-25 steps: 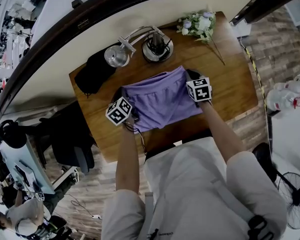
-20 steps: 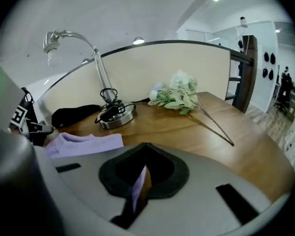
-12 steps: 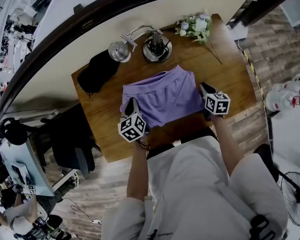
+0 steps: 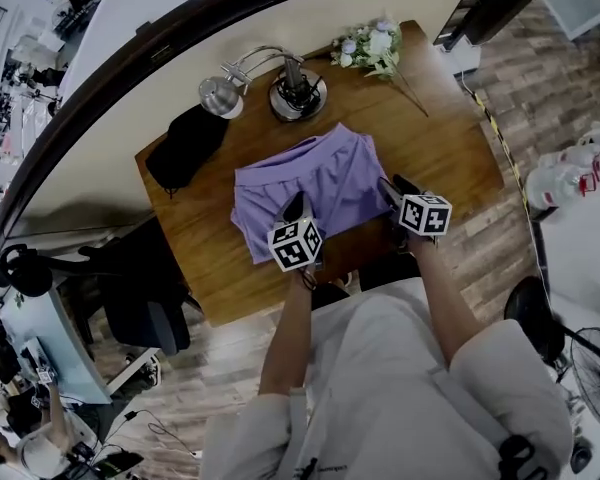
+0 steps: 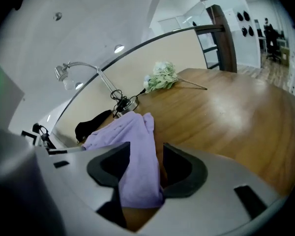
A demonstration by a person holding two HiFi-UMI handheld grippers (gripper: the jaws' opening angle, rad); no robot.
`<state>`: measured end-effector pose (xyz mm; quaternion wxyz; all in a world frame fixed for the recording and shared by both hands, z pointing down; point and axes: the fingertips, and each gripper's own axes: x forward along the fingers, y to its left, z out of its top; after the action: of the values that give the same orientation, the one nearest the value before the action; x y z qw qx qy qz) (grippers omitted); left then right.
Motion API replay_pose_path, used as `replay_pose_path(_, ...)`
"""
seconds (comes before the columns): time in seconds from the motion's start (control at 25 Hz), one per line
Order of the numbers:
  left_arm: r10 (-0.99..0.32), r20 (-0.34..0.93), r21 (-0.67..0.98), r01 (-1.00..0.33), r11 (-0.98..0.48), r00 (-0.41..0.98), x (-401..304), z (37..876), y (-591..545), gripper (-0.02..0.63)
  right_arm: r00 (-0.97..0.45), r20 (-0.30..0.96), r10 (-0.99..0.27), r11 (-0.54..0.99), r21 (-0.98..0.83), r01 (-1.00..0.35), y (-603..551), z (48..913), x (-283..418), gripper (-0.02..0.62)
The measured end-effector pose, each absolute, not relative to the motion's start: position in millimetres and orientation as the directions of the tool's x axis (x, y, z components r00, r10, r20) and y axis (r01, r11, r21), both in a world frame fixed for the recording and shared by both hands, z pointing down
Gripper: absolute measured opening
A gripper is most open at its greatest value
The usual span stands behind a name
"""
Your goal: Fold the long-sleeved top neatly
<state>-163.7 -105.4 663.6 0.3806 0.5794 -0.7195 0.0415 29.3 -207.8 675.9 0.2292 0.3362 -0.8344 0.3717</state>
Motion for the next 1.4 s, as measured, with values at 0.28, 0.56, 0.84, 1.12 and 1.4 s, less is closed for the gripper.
replay_pose_path(0.28,-0.711,0.702,0.303,-0.889,0.344,-0.036,-160,701,-103,0.026,-0.669,0.650,-0.362,0.371,-0.558,-0.743,-178,688,49,0.247)
replay_pose_path(0.56,-0.678,0.733,0.252,-0.900,0.355,-0.062,-158,704,-105,0.026,-0.634,0.687,-0.355,0.161,-0.623,-0.765,-140,697,63,0.261)
replay_pose_path(0.84,-0.680,0.729,0.237,-0.905,0.354,-0.075,-157,703,-105,0.026,-0.670,0.642,-0.373,-0.059,-0.737,-0.673,-138,700,49,0.212)
replay_pose_path(1.12,-0.683,0.730,0.293,-0.891,0.347,-0.026,-156,704,-106,0.026,-0.654,0.589,-0.475,-0.111,-0.777,-0.620,-150,691,47,0.021)
replay_pose_path(1.4,-0.702,0.711,0.379,-0.863,0.334,0.041,-159,700,-104,0.026,-0.795,0.438,-0.420,0.495,-0.623,-0.605,-146,609,-7,0.018)
